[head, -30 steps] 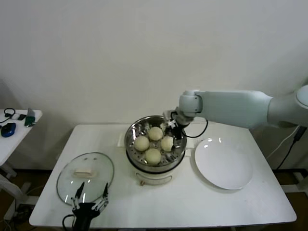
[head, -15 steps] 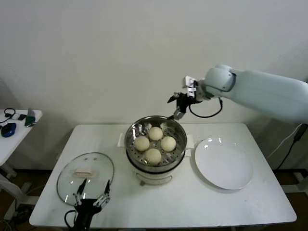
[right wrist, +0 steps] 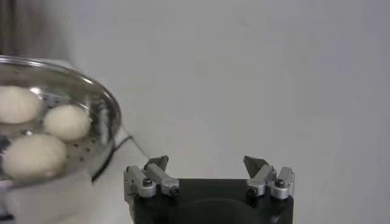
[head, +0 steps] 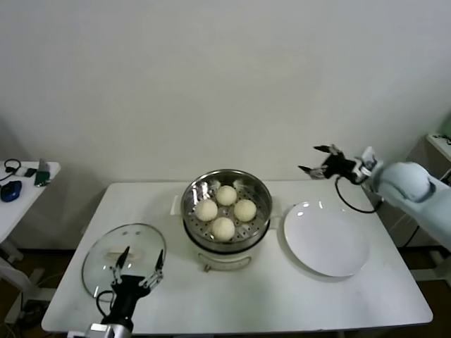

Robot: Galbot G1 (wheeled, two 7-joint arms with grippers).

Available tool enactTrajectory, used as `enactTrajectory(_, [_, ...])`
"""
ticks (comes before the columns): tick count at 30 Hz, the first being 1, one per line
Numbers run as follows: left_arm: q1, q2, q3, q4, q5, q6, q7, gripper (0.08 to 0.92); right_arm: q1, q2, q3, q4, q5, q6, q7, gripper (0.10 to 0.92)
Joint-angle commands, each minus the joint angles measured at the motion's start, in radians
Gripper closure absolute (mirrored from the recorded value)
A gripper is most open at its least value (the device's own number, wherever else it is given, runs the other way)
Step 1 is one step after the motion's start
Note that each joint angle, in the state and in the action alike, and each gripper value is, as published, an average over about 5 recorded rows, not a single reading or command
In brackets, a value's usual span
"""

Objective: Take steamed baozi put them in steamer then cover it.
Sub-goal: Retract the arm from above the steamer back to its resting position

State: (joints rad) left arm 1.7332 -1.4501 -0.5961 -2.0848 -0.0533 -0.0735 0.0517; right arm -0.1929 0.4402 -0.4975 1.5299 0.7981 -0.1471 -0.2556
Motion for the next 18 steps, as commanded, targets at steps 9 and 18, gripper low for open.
enactTrajectory(9, [-0.056, 0.015, -0.013, 0.064, 0.137, -0.064, 0.006, 0.177, -1.454, 0.346, 1.223, 0.085, -0.098, 0.373, 0.028, 0.203])
enactTrajectory(18, [-0.046, 0.119, -0.064, 0.064, 0.758, -0.036, -0.236, 0.177, -1.507, 0.574, 1.166, 0.093, -0.110, 0.492, 0.032, 0.203])
